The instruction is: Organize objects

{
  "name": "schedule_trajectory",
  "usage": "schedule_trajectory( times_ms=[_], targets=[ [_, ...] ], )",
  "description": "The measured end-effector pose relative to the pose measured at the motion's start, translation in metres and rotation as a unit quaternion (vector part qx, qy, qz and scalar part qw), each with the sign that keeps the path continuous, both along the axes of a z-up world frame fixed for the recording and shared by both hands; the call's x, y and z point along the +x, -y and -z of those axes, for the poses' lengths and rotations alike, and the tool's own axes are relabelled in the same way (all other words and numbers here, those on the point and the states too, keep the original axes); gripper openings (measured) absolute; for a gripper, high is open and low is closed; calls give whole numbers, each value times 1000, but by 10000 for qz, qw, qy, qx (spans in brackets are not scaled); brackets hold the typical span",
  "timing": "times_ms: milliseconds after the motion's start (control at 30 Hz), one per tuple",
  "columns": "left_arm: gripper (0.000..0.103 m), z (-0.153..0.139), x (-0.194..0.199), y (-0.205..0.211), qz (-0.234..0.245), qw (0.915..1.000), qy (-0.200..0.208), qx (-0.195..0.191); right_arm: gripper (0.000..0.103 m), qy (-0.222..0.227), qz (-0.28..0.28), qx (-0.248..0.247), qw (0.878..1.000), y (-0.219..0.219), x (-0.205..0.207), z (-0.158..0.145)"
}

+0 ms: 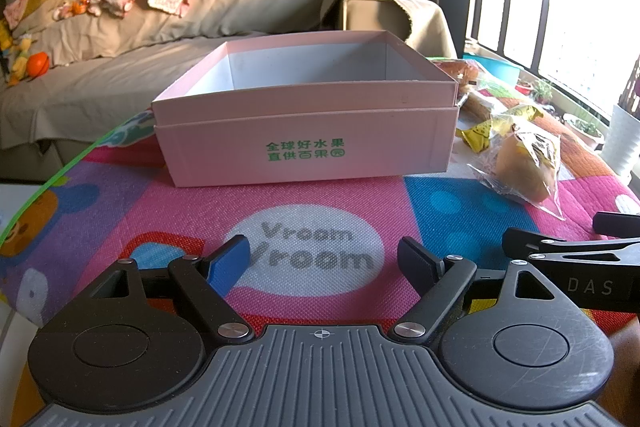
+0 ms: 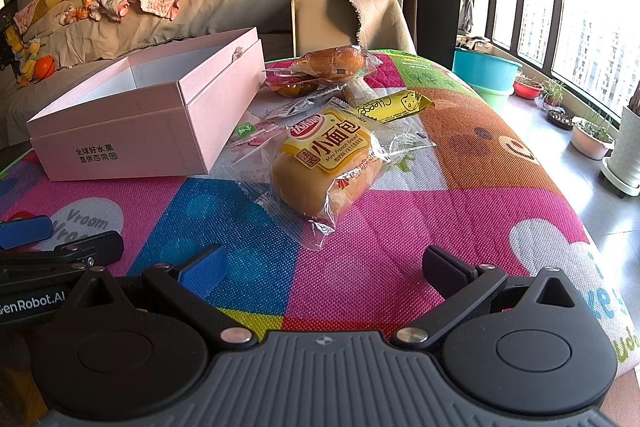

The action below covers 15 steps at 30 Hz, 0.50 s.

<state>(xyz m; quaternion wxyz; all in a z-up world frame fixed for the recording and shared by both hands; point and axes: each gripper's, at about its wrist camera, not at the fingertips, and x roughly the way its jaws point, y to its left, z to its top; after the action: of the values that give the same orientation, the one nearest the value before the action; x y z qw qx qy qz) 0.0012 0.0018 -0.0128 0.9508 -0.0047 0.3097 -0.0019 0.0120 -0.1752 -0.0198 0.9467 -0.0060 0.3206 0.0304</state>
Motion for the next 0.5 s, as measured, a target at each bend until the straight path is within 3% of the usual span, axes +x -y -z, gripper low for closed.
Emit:
schedule_trajectory(
  times_ms=[500],
  targets=[
    [88,4,0,-1,-5,10000,-1,52,103,-1,0,-2,10000,0,1,-1]
  ],
)
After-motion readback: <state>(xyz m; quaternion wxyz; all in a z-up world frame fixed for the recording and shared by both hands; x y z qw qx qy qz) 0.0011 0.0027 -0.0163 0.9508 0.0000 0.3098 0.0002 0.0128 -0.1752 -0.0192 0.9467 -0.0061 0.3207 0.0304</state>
